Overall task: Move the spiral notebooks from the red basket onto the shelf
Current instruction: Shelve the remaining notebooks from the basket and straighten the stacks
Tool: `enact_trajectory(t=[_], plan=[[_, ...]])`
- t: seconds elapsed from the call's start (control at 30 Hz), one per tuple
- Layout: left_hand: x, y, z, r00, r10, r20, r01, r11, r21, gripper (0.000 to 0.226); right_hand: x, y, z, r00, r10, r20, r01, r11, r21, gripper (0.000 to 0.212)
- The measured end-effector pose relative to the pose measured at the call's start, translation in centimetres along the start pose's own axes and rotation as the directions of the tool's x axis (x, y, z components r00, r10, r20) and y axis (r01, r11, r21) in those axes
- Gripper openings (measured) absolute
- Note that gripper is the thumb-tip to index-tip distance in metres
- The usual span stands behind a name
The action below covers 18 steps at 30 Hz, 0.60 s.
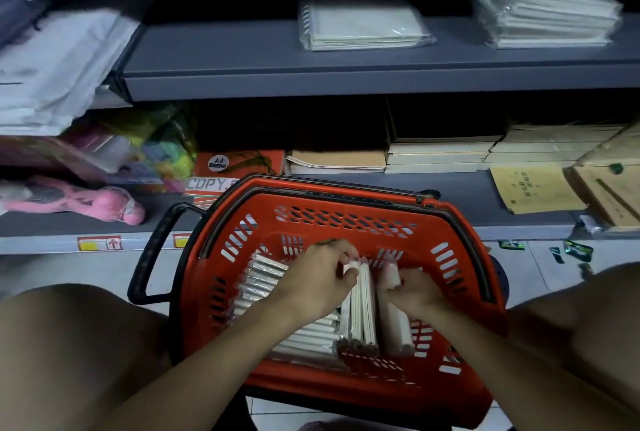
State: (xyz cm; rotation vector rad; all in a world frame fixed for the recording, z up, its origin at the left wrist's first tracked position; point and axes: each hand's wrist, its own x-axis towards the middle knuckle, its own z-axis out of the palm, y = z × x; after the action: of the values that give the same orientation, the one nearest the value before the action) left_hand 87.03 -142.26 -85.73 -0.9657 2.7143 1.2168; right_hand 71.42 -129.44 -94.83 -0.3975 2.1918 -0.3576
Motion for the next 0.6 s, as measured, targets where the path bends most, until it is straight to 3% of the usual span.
enact_trajectory(t=[0.03, 0.1, 0.17, 0.33, 0.47, 0.6], plan=[[0.0, -0.1, 0.0, 1.000, -0.005, 0.004, 0.005, 1.000, -0.001, 0.024, 0.1, 0.4, 0.0, 0.996, -0.022, -0.087, 0.015, 0.997, -0.078, 0.020], [-0.1, -0.3, -0.1, 1.000, -0.019, 0.014, 0.019, 1.000, -0.004, 0.026, 0.5, 1.8, -0.5, 0.990, -0.002, -0.144, -0.009, 0.997, -0.072, 0.010], [-0.4, -0.8, -0.2, 0.999, -0.036, 0.014, 0.036, 0.999, -0.008, 0.029, 0.7, 2.2, -1.5, 0.994, 0.053, -0.095, -0.055, 0.998, -0.013, 0.004], [-1.1, -1.2, -0.9, 0.997, -0.072, 0.022, 0.074, 0.994, -0.076, 0.028, -1.4, 0.3, -6.2, 0.999, 0.050, -0.021, -0.046, 0.988, 0.149, 0.023], [-1.5, -1.0, -1.4, 0.993, -0.106, 0.050, 0.112, 0.981, -0.157, 0.024, -7.4, -1.8, -11.9, 0.998, -0.064, 0.015, 0.056, 0.953, 0.298, 0.012], [-1.9, -0.6, -1.4, 0.992, -0.122, 0.010, 0.121, 0.961, -0.250, 0.020, -13.1, -2.0, -15.8, 0.976, -0.218, -0.019, 0.203, 0.873, 0.443, 0.016]])
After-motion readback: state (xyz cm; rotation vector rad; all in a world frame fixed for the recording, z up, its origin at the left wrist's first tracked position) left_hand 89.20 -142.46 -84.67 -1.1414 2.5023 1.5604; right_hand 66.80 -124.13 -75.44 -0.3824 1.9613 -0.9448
